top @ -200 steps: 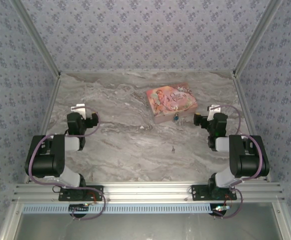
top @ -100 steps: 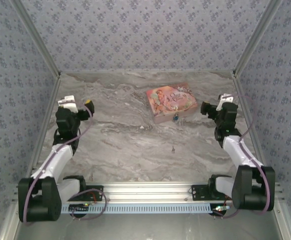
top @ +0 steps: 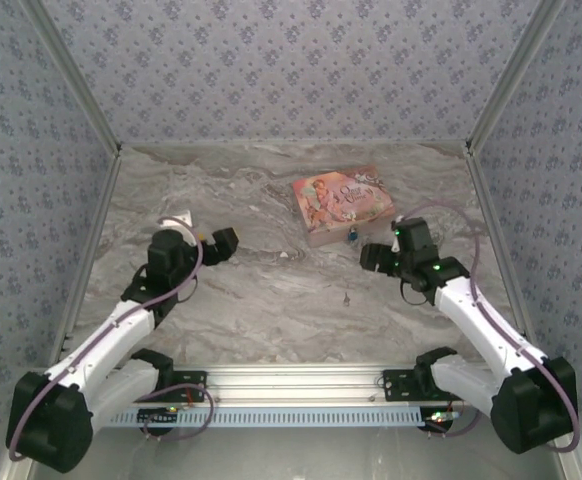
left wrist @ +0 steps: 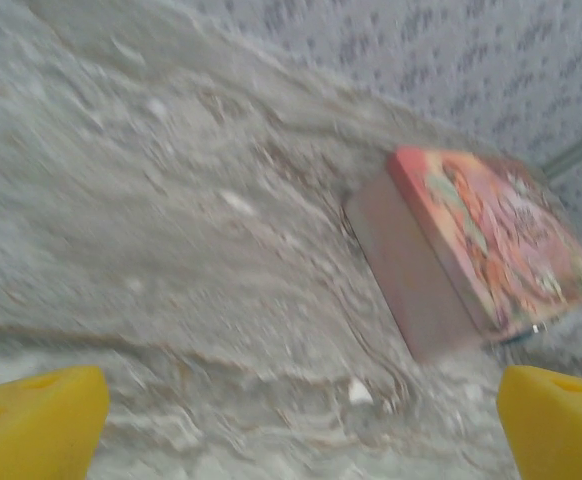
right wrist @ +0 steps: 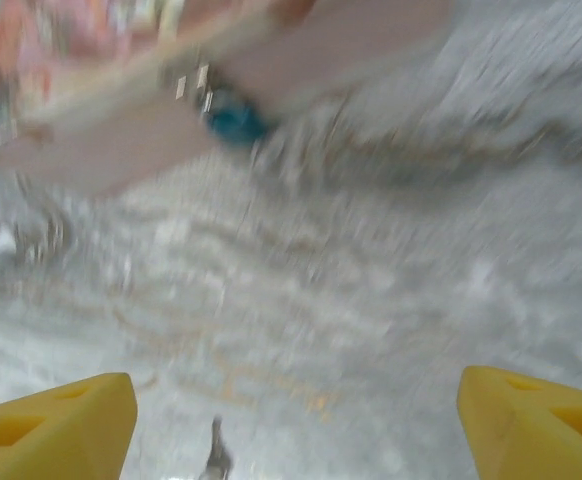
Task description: Unlock the padlock with the key
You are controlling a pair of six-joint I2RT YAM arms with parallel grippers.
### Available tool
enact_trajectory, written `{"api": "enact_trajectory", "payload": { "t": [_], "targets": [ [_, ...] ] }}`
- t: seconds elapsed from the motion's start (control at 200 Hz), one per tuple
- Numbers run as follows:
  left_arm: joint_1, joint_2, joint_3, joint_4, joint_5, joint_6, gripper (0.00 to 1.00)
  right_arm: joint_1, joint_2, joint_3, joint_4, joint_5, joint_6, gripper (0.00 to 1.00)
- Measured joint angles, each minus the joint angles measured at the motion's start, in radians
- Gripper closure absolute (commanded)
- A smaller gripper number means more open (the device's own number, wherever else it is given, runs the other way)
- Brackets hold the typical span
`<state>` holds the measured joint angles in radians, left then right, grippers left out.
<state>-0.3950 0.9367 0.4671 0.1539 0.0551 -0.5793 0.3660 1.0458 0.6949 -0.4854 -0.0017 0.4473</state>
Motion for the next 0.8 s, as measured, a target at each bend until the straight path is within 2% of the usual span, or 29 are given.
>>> {"api": "enact_trajectory", "payload": {
  "t": [0.115, 0.245, 0.5, 0.799],
  "targets": [
    [-0.055, 0.082, -0.001, 0.037, -0.013, -0.034, 0.01, 0.12, 0.1, 0.015, -0.07, -0.002, 0.041, 0.22],
    [-0.089, 0.171, 0.008, 0.065, -0.018, -0.053, 0.0, 0.216, 0.229, 0.049, -0.105, -0.002, 0.069, 0.31],
    [-0.129, 0.219, 0.041, 0.097, -0.023, -0.069, 0.01, 0.282, 0.377, 0.079, -0.114, -0.005, 0.111, 0.43],
    [-0.13, 0.219, 0.045, 0.109, -0.045, -0.07, 0.01, 0.341, 0.465, 0.128, -0.129, 0.033, 0.122, 0.52]
  ]
}}
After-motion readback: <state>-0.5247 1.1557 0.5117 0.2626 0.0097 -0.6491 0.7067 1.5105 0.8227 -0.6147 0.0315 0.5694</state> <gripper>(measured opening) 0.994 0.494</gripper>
